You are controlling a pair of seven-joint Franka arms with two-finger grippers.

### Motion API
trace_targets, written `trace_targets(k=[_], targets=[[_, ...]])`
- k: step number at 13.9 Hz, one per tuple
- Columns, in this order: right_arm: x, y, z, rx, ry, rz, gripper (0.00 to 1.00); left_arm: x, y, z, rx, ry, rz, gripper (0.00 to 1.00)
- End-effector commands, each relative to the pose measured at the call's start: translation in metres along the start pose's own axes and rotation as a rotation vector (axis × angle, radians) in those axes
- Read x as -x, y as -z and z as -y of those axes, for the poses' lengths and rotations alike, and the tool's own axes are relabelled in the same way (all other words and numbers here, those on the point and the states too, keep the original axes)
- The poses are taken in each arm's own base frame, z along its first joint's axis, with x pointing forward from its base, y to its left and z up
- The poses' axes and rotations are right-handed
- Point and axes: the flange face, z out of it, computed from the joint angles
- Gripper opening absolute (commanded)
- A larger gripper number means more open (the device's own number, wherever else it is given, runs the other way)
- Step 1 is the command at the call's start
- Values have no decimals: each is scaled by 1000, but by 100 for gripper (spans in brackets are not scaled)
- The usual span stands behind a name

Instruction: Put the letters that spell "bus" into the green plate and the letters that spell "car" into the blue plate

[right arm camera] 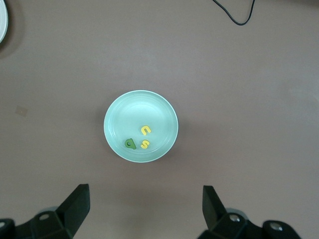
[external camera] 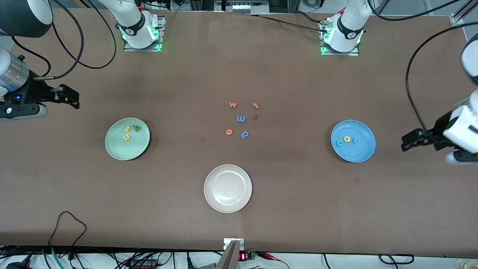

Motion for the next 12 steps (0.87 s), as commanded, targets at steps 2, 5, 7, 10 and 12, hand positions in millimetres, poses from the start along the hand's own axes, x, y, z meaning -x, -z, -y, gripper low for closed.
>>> trace_targets(k=[2, 5, 7, 10, 12], targets=[[-3, 2, 2, -69, -22, 3, 100, 28, 21, 19, 46, -2, 44, 100], [-2, -1, -6, -96, -41, 7, 100, 44, 18, 19, 44, 6, 62, 100], [-2, -2, -7, -98, -43, 8, 100, 56, 17, 16, 42, 5, 52, 100], [-3, -4, -7, -99, -44, 13, 100, 77, 7, 14, 39, 9, 58, 100], [-4, -5, -6, -98, -41, 13, 100, 78, 8, 16, 38, 20, 60, 100]])
